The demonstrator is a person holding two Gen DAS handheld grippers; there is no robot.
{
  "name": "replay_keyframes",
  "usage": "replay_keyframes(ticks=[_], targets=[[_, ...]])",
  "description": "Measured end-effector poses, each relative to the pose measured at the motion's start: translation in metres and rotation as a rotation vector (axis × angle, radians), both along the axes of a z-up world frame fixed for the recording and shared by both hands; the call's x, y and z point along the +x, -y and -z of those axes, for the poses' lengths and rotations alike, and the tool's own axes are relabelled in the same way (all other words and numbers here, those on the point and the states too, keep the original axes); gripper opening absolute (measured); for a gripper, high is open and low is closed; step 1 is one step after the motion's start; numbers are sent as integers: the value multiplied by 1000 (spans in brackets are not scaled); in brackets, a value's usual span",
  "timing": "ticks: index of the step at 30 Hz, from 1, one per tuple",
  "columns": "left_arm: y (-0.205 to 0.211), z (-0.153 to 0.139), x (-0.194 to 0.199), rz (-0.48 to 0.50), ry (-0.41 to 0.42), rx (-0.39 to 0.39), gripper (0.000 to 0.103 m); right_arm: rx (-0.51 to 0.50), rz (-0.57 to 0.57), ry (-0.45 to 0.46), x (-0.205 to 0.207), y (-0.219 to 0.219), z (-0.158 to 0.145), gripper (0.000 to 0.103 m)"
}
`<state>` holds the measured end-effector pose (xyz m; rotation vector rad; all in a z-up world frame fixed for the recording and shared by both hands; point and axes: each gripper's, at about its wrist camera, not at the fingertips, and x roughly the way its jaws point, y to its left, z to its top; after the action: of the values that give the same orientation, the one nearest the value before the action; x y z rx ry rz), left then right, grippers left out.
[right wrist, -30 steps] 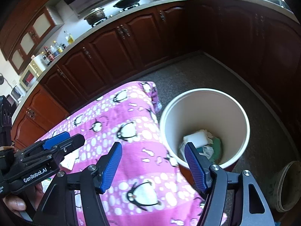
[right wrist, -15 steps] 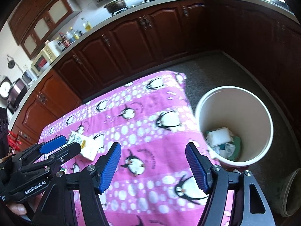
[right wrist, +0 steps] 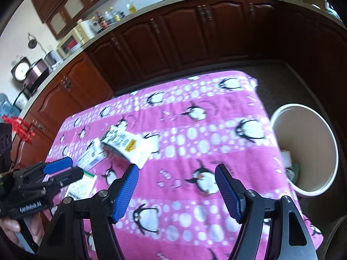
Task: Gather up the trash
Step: 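Move both open grippers back over the table toward the boxes and tissue pack, then grasp the green-white tissue pack with the left gripper while the right gripper grasps the Watermelon Frost box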
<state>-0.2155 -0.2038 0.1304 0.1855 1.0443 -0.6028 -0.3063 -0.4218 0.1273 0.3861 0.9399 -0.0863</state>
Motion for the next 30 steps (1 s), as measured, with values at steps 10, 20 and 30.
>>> replay_keyframes(ticks=[10,20,30], targets=[[-92,17,25,-146,-80,38,58,39,-145,-51,23,-55,21,70],[-110,60,30,-148,-219,89,58,39,-239,-96,45,-97,38,71],[-101,81,39,-125,-257,61,34,42,-268,-117,53,-113,43,71]])
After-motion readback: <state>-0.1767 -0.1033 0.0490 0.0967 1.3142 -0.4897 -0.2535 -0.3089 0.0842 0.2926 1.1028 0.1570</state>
